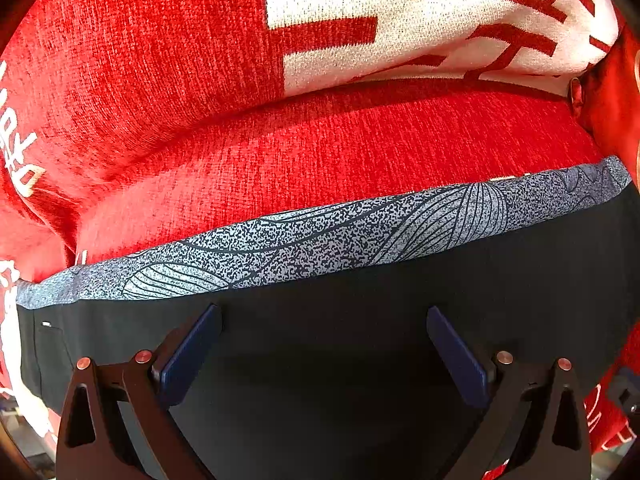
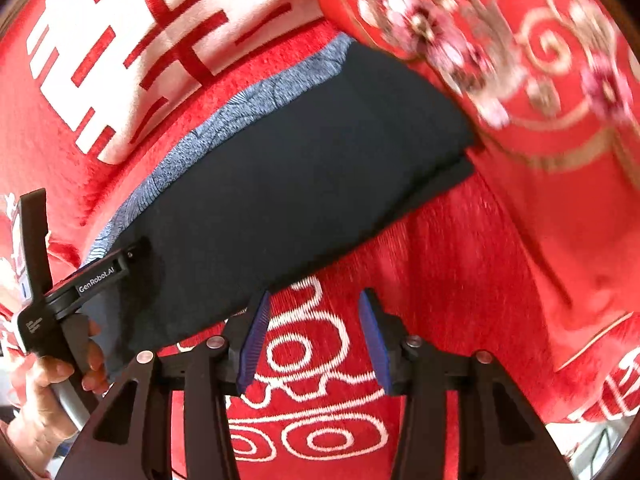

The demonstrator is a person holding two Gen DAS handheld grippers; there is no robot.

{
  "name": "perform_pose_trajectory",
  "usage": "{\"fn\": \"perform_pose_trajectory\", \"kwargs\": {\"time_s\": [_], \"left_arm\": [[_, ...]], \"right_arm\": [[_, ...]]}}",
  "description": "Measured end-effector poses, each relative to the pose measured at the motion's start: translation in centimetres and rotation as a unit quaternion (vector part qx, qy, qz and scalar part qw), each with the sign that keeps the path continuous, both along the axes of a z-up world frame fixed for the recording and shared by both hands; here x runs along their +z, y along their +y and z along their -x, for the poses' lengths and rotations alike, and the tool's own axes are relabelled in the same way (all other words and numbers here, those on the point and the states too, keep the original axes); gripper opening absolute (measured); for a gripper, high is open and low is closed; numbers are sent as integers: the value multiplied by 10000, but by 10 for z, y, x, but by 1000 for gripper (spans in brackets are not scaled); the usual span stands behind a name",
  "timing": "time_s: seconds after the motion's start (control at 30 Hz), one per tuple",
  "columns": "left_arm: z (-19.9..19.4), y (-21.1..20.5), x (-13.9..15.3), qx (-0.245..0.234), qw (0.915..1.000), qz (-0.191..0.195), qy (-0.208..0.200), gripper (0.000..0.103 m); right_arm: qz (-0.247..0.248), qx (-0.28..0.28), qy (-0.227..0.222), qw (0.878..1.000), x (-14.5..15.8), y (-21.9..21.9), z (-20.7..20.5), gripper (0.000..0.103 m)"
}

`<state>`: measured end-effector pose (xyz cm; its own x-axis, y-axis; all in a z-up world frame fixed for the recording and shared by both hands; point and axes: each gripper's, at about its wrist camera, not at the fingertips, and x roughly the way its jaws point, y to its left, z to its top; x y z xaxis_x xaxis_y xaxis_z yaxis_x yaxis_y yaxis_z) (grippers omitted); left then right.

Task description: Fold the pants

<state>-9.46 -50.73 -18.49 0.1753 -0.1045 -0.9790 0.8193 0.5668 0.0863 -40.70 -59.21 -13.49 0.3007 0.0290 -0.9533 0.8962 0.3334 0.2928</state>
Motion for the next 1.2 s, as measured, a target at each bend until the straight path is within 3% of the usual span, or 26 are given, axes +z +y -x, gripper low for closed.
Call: {"fn": "perform_pose_trajectory", "kwargs": {"time_s": [0.2, 0.37, 0.67, 0.8, 0.93, 1.2], "left_arm": [[3, -1, 1, -23, 10000, -61, -65, 103], [5, -2, 2, -26, 9999, -96, -132, 103], [12, -2, 11, -42, 9996, -231, -124, 103], [27, 0, 24, -180, 9998, -3, 110, 103], [44, -3, 8, -282, 9991, -214, 231, 103], [43, 5, 6, -187, 9995, 9, 235, 103]], "right_arm": [[-307, -357, -335, 9983, -8, 2, 9, 50], [-762, -861, -1247, 9855, -17, 2, 26, 61], [-808, -1365, -1834, 9702, -27, 1, 46, 62], [-756, -1580, -2054, 9629, -26, -4, 56, 62], [-794, -1906, -2368, 9494, -30, -11, 62, 62], [-524, -2151, -2732, 9361, -35, -24, 59, 62]]}}
